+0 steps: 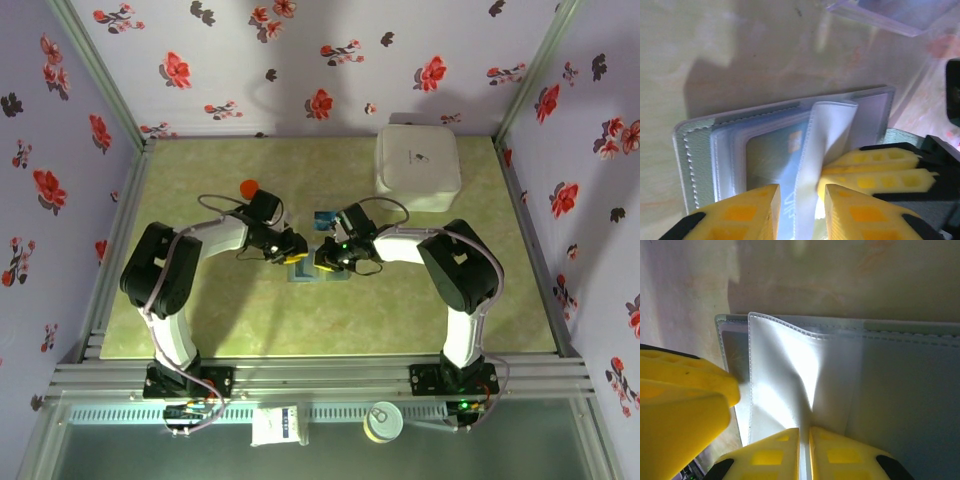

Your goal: Take the credit cards out of the card holder

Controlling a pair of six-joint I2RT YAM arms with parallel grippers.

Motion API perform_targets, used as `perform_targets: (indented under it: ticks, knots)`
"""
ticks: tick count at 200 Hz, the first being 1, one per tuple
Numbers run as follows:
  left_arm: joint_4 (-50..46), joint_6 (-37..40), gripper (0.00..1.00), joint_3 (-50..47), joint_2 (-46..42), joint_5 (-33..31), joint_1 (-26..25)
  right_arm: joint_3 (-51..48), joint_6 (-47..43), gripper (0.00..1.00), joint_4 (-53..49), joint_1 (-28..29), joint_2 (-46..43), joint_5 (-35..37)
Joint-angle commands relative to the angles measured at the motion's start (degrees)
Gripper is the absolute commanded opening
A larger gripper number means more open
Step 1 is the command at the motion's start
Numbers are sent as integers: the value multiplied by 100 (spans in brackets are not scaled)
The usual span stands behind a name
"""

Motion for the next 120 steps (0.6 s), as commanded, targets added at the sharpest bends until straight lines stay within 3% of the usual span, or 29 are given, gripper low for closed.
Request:
perform_targets:
  ticks: [1,120]
  knots:
    - [-29,-36,28,182,149,142,-64,-134,31,14,-8,-17,-88,-45]
    - [38,-116,16,394,286,255,-188,-274,235,15,287,-19,-314,-103]
